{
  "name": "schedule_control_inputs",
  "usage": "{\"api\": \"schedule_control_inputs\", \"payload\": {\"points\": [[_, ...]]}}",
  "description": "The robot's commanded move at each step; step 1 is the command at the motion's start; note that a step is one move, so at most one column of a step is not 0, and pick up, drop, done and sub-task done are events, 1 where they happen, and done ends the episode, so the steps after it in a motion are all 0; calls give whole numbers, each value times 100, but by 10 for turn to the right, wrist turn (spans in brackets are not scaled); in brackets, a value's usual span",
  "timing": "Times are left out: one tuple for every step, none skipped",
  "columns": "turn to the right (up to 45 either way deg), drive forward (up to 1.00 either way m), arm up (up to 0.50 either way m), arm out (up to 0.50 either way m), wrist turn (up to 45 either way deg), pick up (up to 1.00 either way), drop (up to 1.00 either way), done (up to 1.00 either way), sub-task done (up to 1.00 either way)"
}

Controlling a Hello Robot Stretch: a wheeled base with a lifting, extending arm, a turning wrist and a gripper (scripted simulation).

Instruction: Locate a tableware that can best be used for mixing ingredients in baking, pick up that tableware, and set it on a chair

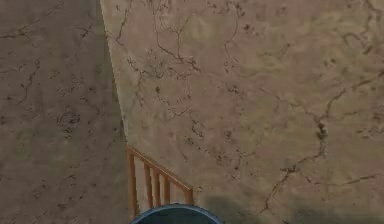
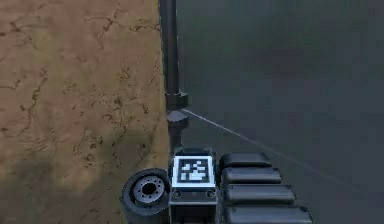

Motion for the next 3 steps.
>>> {"api": "schedule_control_inputs", "payload": {"points": [[-450,0,0,0,0,0,0,0,0],[-450,0,0,0,0,0,0,0,0],[-300,0,0,0,0,0,0,0,0]]}}
